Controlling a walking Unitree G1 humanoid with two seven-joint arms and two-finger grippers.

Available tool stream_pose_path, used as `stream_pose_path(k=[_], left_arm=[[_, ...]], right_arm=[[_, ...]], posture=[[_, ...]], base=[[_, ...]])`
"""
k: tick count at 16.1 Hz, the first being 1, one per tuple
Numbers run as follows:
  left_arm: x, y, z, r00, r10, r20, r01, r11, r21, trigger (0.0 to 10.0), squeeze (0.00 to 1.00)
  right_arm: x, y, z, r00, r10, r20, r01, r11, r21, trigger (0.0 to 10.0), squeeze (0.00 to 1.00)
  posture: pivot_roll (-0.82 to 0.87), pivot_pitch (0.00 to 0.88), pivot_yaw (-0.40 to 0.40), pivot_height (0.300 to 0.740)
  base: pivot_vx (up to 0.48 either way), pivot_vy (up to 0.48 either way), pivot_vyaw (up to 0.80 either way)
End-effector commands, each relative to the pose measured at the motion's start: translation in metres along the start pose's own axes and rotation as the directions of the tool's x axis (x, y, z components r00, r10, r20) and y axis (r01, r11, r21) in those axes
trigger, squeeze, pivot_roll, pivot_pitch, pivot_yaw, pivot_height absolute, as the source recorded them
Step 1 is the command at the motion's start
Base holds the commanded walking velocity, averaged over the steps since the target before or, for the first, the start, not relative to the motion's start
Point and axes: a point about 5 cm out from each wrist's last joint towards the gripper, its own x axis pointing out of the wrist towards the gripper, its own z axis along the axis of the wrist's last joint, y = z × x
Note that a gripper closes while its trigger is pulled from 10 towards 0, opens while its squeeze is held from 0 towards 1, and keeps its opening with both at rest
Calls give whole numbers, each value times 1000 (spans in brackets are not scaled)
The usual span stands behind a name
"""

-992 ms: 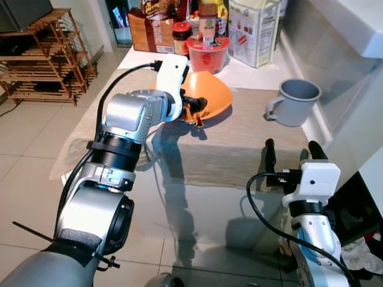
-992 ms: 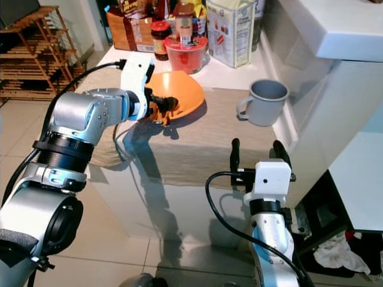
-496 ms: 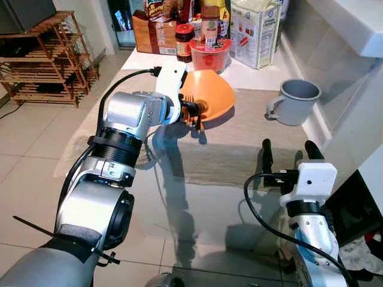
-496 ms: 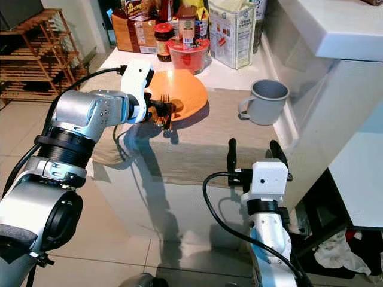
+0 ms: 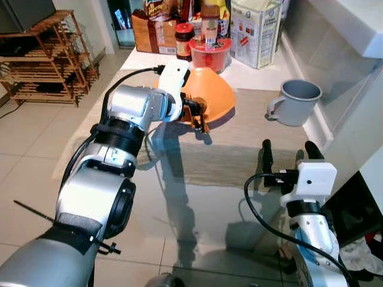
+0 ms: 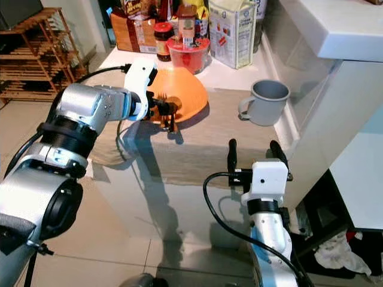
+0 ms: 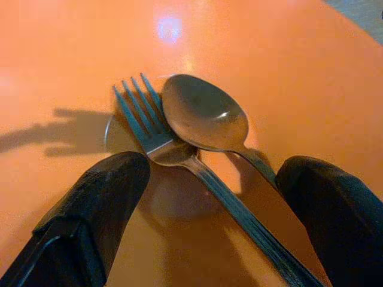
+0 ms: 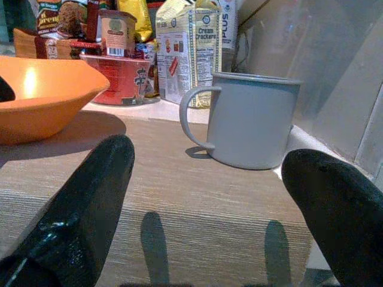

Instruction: Setting the table

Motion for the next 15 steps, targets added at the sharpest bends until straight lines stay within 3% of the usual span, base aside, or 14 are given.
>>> stream_pose_path(k=[1, 10, 15], left_arm=[[1, 7, -7, 998, 37, -42, -36, 999, 4, 196, 0], [4, 7, -2, 999, 26, -21, -27, 999, -39, 0, 0], [-1, 5, 13, 997, 9, 75, -3, 997, -74, 0, 0]], right_arm=[[1, -1, 4, 1000, 1, 10, -1, 1000, -9, 10000, 0], [1, -1, 4, 1000, 4, 5, -4, 1000, -13, 10000, 0], [0, -2, 4, 1000, 3, 0, -3, 1000, -14, 10000, 0]], posture=[[-20, 0, 83, 718], [-22, 0, 79, 718], [-22, 0, 74, 718]], base=[[0, 0, 0], [0, 0, 0], [0, 0, 0]])
